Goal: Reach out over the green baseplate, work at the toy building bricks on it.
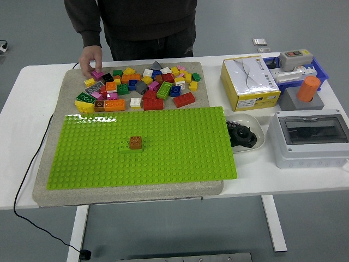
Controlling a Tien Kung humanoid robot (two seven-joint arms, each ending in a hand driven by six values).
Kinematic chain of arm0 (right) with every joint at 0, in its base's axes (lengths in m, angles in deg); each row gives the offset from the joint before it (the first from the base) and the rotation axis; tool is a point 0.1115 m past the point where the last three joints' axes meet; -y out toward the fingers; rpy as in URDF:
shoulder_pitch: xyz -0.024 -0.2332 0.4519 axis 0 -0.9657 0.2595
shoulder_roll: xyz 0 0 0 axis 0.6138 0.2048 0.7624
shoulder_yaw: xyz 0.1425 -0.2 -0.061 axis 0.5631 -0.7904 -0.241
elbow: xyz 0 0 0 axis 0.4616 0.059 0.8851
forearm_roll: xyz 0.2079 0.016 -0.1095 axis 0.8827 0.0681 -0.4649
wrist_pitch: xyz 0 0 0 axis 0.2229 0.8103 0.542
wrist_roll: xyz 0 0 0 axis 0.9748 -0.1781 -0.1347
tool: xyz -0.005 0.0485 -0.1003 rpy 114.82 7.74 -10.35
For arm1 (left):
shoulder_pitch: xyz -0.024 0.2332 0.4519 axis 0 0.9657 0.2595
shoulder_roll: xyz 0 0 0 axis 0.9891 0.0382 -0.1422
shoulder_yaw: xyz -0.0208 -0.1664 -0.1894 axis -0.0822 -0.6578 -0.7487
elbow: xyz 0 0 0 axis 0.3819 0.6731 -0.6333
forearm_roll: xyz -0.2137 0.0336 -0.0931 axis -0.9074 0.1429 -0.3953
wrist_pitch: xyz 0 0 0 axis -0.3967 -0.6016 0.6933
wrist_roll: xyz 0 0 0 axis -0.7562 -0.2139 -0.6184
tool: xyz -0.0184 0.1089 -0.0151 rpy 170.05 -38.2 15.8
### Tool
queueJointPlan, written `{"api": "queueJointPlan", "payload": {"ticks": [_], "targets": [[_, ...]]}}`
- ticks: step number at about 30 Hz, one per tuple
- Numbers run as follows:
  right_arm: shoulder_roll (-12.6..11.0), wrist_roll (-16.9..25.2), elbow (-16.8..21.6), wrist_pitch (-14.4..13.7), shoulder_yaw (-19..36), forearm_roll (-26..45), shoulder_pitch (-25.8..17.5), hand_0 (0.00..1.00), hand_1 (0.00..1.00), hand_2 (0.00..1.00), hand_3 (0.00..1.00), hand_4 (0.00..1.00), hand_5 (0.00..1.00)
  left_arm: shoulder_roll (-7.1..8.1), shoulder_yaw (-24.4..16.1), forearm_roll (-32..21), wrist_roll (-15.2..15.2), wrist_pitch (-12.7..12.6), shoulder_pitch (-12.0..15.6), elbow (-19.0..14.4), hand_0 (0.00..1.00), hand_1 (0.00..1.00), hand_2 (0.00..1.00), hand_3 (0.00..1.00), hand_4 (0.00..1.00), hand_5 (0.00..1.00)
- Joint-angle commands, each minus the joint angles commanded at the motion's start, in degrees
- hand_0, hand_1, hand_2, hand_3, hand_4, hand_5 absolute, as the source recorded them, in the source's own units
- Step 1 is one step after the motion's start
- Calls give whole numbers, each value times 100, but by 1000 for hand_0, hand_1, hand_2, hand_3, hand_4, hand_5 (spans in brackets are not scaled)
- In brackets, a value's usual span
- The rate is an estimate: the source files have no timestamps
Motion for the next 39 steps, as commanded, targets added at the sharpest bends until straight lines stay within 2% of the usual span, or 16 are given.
{"api": "queueJointPlan", "payload": {"ticks": [8, 22, 26, 31, 34, 39], "targets": [[1, -4, 0, 0, 20, -26, -7, 701, 592, 703, 682, 750, 769, 98, -223, 247, -1, -85, 71, -271, 998, 998, 998, 460, 659, 2], [0, -5, 0, -3, 14, -20, 20, 701, 592, 703, 682, 752, 769, 147, -160, 375, -55, -83, 94, -275, 998, 998, 998, 461, 671, 2], [-8, -1, 0, -4, 16, -13, 34, 702, 592, 703, 683, 752, 769, 225, 198, 262, -136, -5, 167, -309, 998, 998, 998, 463, 672, 2], [-21, 3, 0, -6, 19, 4, 48, 702, 592, 703, 683, 752, 769, 526, 923, -141, -290, 142, 338, -501, 998, 998, 998, 463, 672, 2], [-34, 4, 0, -6, 16, 12, 54, 703, 592, 703, 682, 752, 770, 706, 1485, -468, -346, 206, 335, -598, 998, 998, 998, 466, 672, 2], [-46, 3, 0, -7, 21, -12, 67, 701, 592, 703, 682, 753, 771, 757, 2342, -777, -352, 236, 160, -472, 998, 998, 998, 466, 674, 2]]}}
